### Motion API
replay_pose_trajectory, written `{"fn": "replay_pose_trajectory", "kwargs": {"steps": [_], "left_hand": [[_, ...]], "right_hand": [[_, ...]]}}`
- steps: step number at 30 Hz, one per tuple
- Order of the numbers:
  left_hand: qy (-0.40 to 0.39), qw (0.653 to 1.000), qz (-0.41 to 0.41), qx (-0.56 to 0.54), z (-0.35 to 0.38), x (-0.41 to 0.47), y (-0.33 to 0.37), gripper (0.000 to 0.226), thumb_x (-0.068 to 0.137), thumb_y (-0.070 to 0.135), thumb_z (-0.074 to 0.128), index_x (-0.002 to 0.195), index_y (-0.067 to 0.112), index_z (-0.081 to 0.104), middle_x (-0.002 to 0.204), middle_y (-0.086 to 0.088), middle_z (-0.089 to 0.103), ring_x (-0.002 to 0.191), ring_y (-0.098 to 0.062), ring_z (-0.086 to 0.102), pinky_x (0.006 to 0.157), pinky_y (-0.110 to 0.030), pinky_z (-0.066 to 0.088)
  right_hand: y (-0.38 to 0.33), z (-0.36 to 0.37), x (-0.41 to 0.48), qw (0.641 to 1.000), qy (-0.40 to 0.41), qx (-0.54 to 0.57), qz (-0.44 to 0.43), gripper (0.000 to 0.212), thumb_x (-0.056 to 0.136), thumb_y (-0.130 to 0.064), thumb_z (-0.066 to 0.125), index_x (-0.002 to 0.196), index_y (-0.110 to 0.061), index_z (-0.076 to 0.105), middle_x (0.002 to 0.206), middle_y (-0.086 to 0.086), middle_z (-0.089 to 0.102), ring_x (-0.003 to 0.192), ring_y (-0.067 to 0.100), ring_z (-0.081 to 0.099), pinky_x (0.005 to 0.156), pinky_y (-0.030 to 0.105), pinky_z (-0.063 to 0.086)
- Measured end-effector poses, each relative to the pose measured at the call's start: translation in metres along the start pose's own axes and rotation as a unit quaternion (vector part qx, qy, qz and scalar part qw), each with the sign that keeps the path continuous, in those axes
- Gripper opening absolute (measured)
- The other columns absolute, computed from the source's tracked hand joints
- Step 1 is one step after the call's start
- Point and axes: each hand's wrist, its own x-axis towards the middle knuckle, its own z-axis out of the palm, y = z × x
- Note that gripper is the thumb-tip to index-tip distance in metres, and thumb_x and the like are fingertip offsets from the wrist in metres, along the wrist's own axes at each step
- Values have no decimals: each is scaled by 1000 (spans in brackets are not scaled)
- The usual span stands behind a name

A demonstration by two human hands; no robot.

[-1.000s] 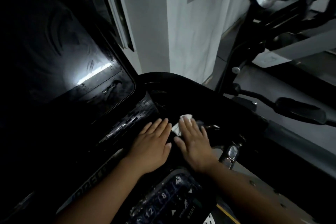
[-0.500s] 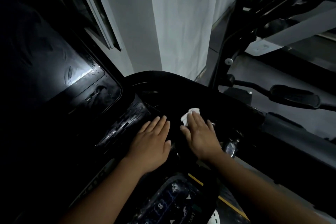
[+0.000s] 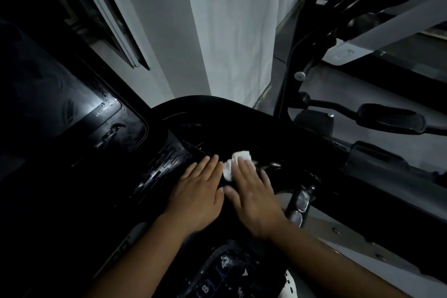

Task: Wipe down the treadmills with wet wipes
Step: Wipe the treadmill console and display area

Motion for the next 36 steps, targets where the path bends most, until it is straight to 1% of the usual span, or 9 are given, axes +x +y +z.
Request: {"fn": "replay_pose_trajectory", "kwargs": {"steps": [5, 10, 15, 18, 21, 23, 27, 31, 36], "left_hand": [[2, 1000, 1, 1, 1, -1, -1, 92, 77, 52, -18, 162, 19, -4, 169, 3, -13, 154, -10, -14, 122, -30, -12], [2, 1000, -4, 8, -1, 0, 0, 93, 76, 52, -18, 162, 20, -2, 169, 4, -10, 154, -10, -13, 120, -28, -13], [15, 1000, -2, -2, 1, 1, -1, 92, 79, 53, -13, 163, 20, 5, 170, 4, -3, 155, -9, -8, 121, -28, -10], [14, 1000, -4, -8, 3, 1, -2, 72, 97, 51, 4, 163, 20, 5, 170, 5, -4, 155, -8, -8, 123, -28, -9], [11, 1000, 3, -15, 6, 1, -6, 62, 108, 43, 23, 163, 20, 6, 170, 5, -5, 155, -8, -9, 124, -29, -8], [4, 1000, 13, -25, 7, -2, -8, 61, 108, 42, 24, 163, 20, 5, 169, 6, -5, 155, -8, -9, 123, -27, -8], [1, 999, 29, -19, 6, -9, -11, 75, 94, 51, 3, 162, 20, 6, 170, 6, -3, 155, -8, -6, 122, -25, -7], [3, 998, 47, -32, 5, -17, -14, 93, 76, 52, -7, 162, 21, 8, 169, 10, -1, 155, -5, -4, 119, -20, -10], [22, 998, 49, -38, 10, -29, -18, 89, 79, 49, -3, 162, 20, 12, 167, 11, 2, 155, -7, 1, 117, -18, -12]], "right_hand": [[20, -7, 8, 994, 10, -13, 113, 101, 81, -78, -8, 161, -18, 3, 169, 0, -6, 154, 11, -12, 124, 46, 1], [-11, 0, -10, 999, -6, 32, -8, 84, 91, -72, 0, 162, -27, 2, 167, -11, -9, 149, 0, -22, 123, 35, -11], [7, -2, 1, 997, 24, 25, 68, 88, 85, -66, -4, 162, -23, 0, 168, -7, -8, 152, 6, -15, 124, 43, -3], [-6, 6, -9, 999, 12, 42, 10, 77, 96, -60, 12, 162, -23, -1, 164, -11, -17, 151, 8, -20, 123, 39, -5], [-9, 14, -27, 988, 2, 142, 53, 54, 107, -42, 33, 155, -17, 25, 168, 8, 4, 155, 25, 3, 124, 42, 15], [-20, 4, -19, 956, -41, 235, 169, 34, 108, -39, 33, 131, -15, 41, 159, 24, 16, 147, 36, 19, 118, 44, 26], [-57, -9, 4, 890, -61, 303, 336, 74, 103, -54, 36, 157, -8, 17, 163, 27, 5, 148, 41, 20, 120, 45, 23], [-67, 9, 5, 926, -46, 277, 253, 79, 99, -62, 33, 159, -14, 17, 164, 25, -1, 151, 42, 3, 123, 48, 12], [-68, -5, 9, 915, -39, 248, 315, 80, 102, -60, 35, 160, -12, 8, 164, 25, -7, 152, 42, 1, 123, 49, 11]]}}
